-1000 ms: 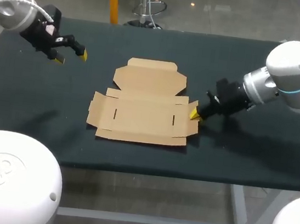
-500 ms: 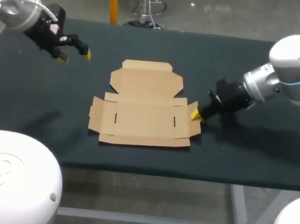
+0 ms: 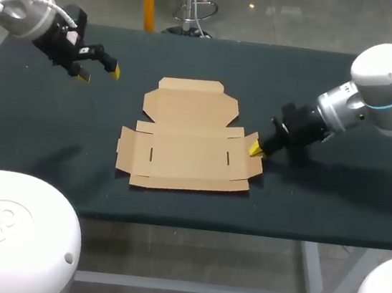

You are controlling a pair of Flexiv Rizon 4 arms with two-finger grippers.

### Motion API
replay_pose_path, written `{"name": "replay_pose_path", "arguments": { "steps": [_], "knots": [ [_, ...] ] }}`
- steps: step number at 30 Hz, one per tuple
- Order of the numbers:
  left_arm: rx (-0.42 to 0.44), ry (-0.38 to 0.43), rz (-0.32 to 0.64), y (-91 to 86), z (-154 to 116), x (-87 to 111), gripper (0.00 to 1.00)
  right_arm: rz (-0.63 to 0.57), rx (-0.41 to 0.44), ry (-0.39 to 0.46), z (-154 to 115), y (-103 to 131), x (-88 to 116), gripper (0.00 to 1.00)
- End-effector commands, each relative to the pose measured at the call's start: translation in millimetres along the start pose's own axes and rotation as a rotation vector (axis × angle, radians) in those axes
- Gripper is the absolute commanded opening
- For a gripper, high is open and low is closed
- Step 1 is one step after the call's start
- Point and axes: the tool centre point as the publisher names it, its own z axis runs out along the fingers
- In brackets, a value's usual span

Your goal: Assemble the packaging by folding the flat box into shape, placing the metal phone stand inside, and closing the box properly

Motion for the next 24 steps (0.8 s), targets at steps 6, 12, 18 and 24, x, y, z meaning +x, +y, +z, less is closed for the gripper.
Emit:
{"name": "replay_pose_path", "arguments": {
  "steps": [6, 12, 18, 24],
  "knots": [
    [-0.002, -0.007, -0.006, -1.2, -0.4, 3.2, 1.0, -0.008, -0.024, -0.011, -17.5, -0.6, 3.6, 0.96],
    [0.01, -0.01, 0.007, 0.6, -1.4, 10.3, 1.0, -0.028, -0.08, -0.071, -48.9, 1.4, 5.2, 0.77],
    [0.013, -0.026, 0.011, 4.6, -1.5, 15.6, 1.0, -0.044, -0.141, -0.116, -83.7, 11.9, 3.4, 0.49],
    [0.018, -0.033, 0.002, 7.8, 1.1, 15.8, 1.0, -0.076, -0.187, -0.159, -107.5, 25.4, 7.0, 0.24]
  ]
}}
